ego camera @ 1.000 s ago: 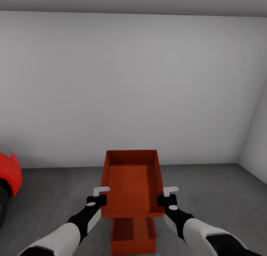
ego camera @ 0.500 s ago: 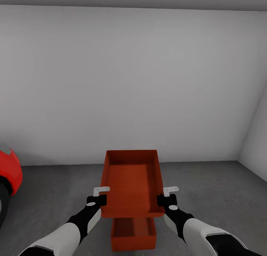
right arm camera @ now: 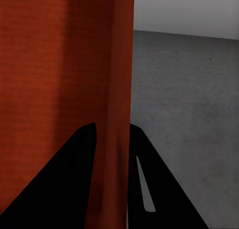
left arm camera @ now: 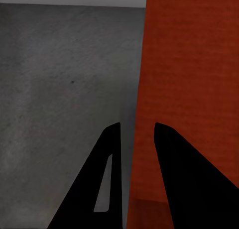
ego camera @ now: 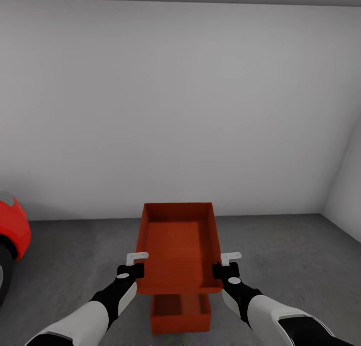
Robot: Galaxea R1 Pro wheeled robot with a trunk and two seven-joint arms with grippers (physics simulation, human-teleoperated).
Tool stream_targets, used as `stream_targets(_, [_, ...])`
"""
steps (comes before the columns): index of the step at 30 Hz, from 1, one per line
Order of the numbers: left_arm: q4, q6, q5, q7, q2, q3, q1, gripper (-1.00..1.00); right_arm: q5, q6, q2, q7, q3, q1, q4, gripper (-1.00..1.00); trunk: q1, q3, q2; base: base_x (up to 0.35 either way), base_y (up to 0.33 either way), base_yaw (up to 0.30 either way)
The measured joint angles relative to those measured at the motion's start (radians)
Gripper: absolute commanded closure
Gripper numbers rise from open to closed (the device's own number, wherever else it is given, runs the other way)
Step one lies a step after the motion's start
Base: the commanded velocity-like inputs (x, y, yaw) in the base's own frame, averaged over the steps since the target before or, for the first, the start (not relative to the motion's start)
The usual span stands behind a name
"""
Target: Move the two storage containers from the living room to the garage. In the garage, place one container on the floor and stack the other container on top of it (either order is fine).
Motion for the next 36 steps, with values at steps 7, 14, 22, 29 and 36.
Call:
stream_targets(7, [0.000, 0.000, 0.000, 0.000, 0.000, 0.000, 0.000, 1.00, 0.000, 0.000, 0.000, 0.000, 0.000, 0.000, 0.000, 1.00, 0.000, -0.011, 0.000, 0.000, 0.000, 0.000])
stream_targets(14, [0.000, 0.000, 0.000, 0.000, 0.000, 0.000, 0.000, 1.00, 0.000, 0.000, 0.000, 0.000, 0.000, 0.000, 0.000, 1.00, 0.000, -0.022, 0.000, 0.035, 0.000, 0.000])
stream_targets(22, [0.000, 0.000, 0.000, 0.000, 0.000, 0.000, 0.000, 1.00, 0.000, 0.000, 0.000, 0.000, 0.000, 0.000, 0.000, 1.00, 0.000, -0.034, 0.000, 0.101, 0.000, 0.000])
stream_targets(29, [0.000, 0.000, 0.000, 0.000, 0.000, 0.000, 0.000, 1.00, 0.000, 0.000, 0.000, 0.000, 0.000, 0.000, 0.000, 1.00, 0.000, -0.045, 0.000, 0.106, 0.000, 0.000])
stream_targets(36, [0.000, 0.000, 0.000, 0.000, 0.000, 0.000, 0.000, 1.00, 0.001, 0.000, 0.000, 0.000, 0.000, 0.000, 0.000, 1.00, 0.000, -0.056, 0.000, 0.105, 0.000, 0.000])
